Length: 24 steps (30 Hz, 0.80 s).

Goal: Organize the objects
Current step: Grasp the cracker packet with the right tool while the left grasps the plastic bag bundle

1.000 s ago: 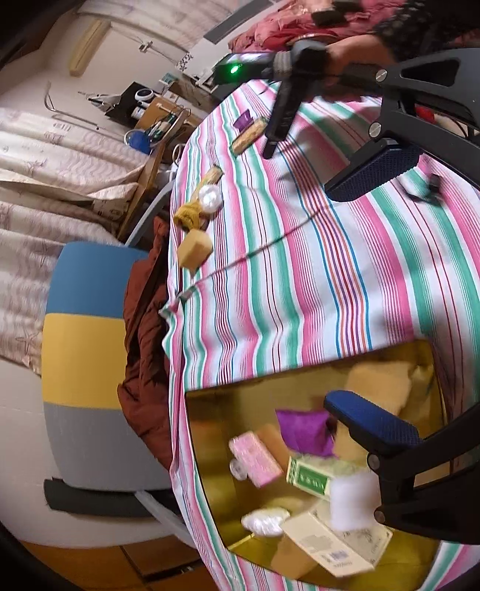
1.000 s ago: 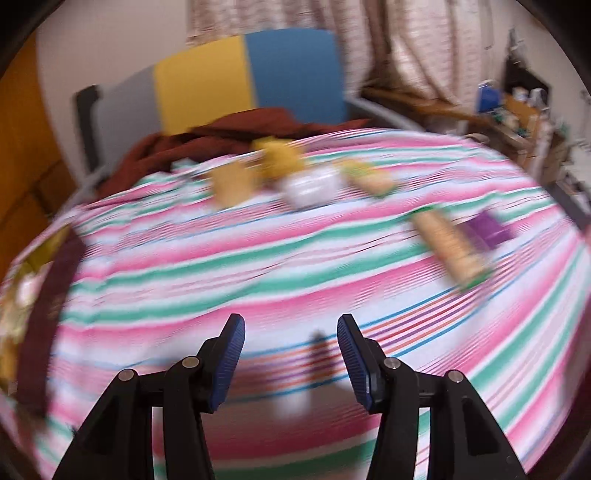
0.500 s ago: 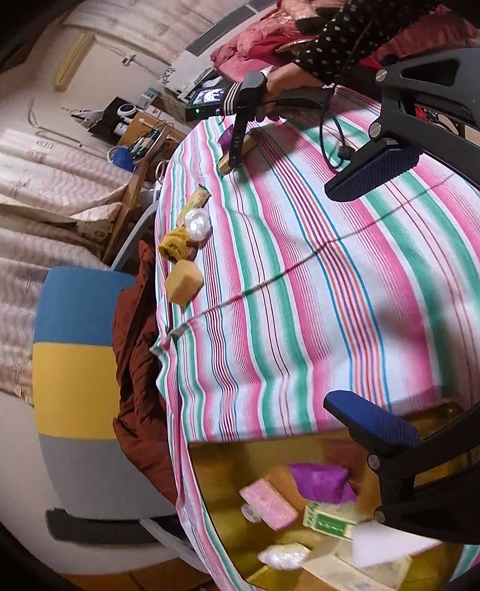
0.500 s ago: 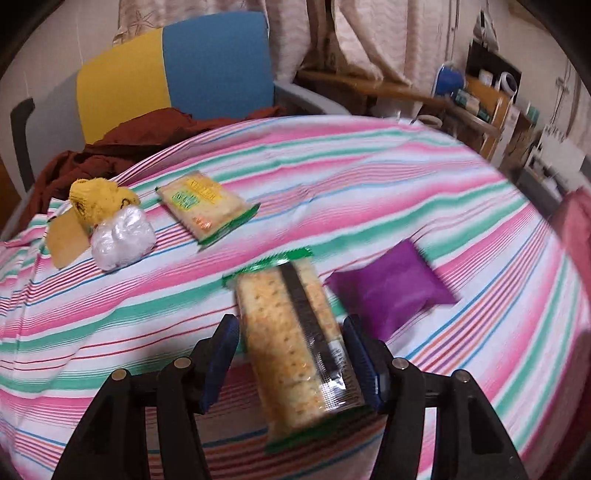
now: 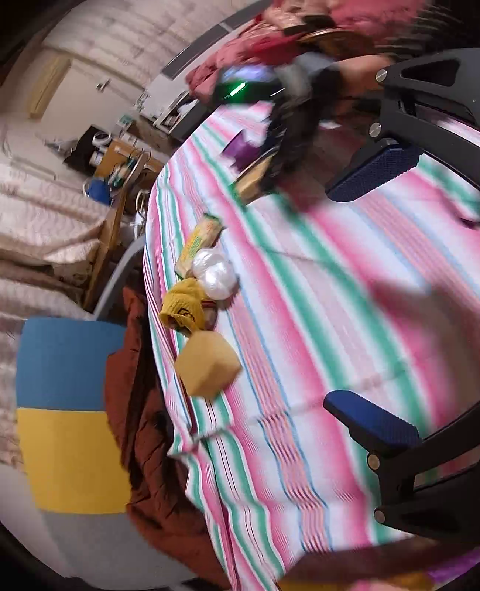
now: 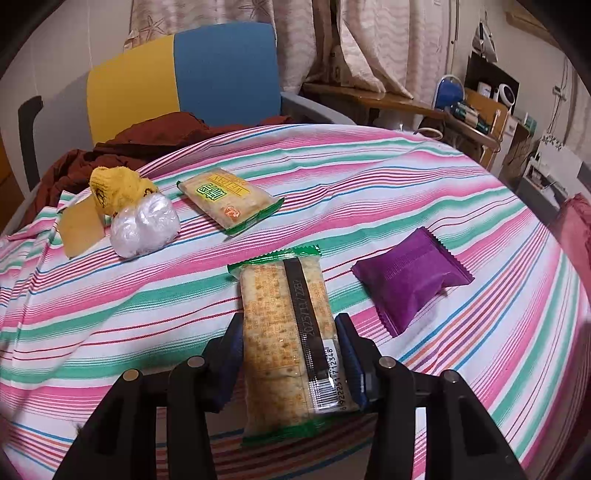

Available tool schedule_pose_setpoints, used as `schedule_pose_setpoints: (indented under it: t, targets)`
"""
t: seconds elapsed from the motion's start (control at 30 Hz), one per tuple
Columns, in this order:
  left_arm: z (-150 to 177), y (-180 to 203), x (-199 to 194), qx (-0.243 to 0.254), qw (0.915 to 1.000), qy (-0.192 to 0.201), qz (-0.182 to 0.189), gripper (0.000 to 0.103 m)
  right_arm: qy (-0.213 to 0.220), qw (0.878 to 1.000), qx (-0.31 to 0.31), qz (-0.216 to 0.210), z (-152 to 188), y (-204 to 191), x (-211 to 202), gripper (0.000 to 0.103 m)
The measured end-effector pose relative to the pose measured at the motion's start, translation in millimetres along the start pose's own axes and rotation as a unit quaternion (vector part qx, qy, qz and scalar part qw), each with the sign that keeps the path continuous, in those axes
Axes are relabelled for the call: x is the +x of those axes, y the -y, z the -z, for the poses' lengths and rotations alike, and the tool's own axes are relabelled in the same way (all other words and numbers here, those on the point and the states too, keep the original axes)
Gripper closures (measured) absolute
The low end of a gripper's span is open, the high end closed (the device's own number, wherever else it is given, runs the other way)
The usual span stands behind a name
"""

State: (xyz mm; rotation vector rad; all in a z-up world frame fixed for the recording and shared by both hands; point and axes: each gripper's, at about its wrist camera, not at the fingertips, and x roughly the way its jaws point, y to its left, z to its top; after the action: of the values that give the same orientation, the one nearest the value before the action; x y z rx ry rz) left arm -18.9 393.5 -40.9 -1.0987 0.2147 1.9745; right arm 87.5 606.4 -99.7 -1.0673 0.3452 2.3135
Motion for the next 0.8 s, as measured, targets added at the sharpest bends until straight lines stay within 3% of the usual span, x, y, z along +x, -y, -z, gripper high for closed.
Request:
schedule_pose_setpoints:
  t: [0.2, 0.4, 0.5, 0.53, 0.57, 0.6, 0.67, 0.73, 0.8]
  targets:
    - [-51.8, 7.0, 74.0, -0.051, 0.9983, -0.01, -0.024, 0.0, 0.008, 1.0, 0.012, 0.004, 1.9, 3.8, -0.7, 0.054]
    - [-77.4, 19.4, 121.1, -0.04, 0.9977, -0.017, -0.051, 0.0, 0.016, 1.0, 0.013, 0.005, 3.1, 3.9, 0.2, 0.054]
    - [-85.9, 19.3, 136.0, -0.056, 0.998, -0.013, -0.025, 0.001, 0.018, 1.0, 0.014, 0.005, 3.7, 4.1, 0.7, 0.054]
    - [-87.2, 19.2, 139.9, -0.062, 0.9978, -0.014, -0.018, 0.009, 0.019, 1.0, 0.013, 0.007, 3.8, 3.2, 0.8, 0.054]
    - [-87.9, 18.5, 144.4, -0.066, 0.9976, -0.019, -0.005, 0.026, 0.02, 1.0, 0.012, 0.009, 3.6, 3.2, 0.8, 0.054]
    - [-88.3, 18.2, 146.4, -0.062, 0.998, -0.016, -0.008, 0.03, 0.02, 1.0, 0.012, 0.009, 3.8, 2.9, 1.0, 0.054]
    - [-85.3, 19.1, 145.5, -0.036, 0.9991, -0.001, -0.024, 0.057, 0.021, 1.0, 0.014, 0.008, 4.1, 3.1, 0.9, 0.054]
    - [-77.9, 19.1, 142.2, -0.001, 0.9996, 0.011, -0.026, 0.059, 0.022, 1.0, 0.014, 0.008, 4.2, 2.6, 0.9, 0.054]
    - [-72.6, 15.1, 136.4, 0.001, 0.9997, 0.016, -0.018, 0.062, 0.023, 1.0, 0.013, 0.01, 4.5, 2.1, 0.6, 0.054]
